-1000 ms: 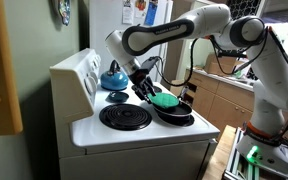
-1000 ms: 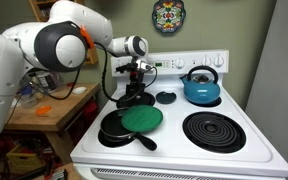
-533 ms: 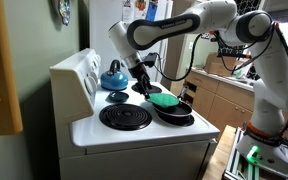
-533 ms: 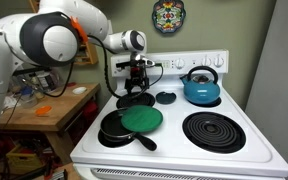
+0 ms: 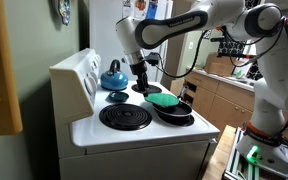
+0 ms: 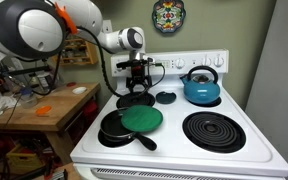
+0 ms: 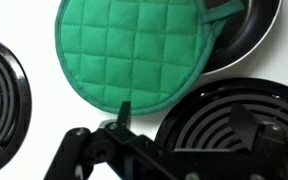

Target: Use the green mat to move the pan to the left back stove plate

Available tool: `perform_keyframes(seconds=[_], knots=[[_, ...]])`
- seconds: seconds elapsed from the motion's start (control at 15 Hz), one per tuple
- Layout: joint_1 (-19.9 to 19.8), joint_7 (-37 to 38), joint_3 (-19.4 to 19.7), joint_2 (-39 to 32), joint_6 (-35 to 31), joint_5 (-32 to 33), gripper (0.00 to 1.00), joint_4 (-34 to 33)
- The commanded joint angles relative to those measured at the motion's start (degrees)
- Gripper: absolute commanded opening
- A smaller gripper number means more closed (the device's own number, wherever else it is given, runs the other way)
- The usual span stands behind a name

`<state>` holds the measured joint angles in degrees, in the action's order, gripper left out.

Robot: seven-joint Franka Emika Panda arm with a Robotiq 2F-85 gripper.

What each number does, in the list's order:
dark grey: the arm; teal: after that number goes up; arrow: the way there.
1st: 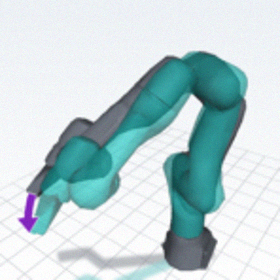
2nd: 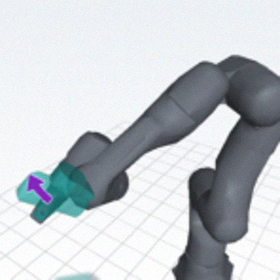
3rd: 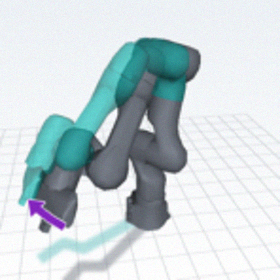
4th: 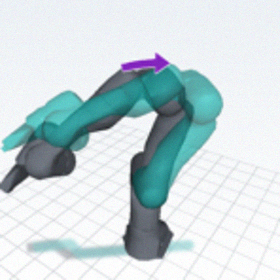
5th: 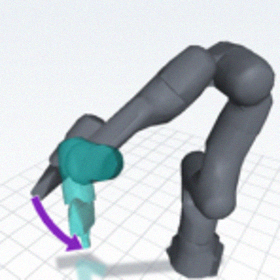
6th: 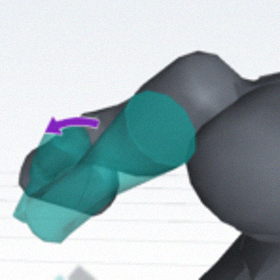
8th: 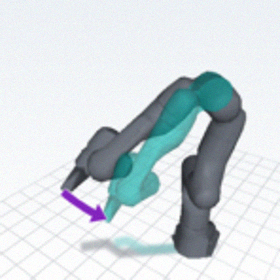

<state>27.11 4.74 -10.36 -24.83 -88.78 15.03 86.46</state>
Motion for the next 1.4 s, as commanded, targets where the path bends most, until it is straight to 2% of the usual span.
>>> perform_keyframes(seconds=[0.0,0.53,0.8,0.87,1.13,1.33], knots=[[-1.7,-2.8,-2.2,1.5,-3.6,0.1,1.0,2.6],[-5.2,-13.9,-5.2,10.0,-15.6,-1.6,1.0,18.3],[-6.0,-14.9,-5.2,15.4,-27.7,3.5,1.0,27.2],[-5.5,-14.1,-5.4,10.2,-22.0,1.4,1.0,20.1],[-5.6,-14.1,-5.4,10.5,-22.9,1.6,1.0,20.5],[-7.3,-19.1,-5.6,13.6,-27.9,0.7,1.0,24.9]])
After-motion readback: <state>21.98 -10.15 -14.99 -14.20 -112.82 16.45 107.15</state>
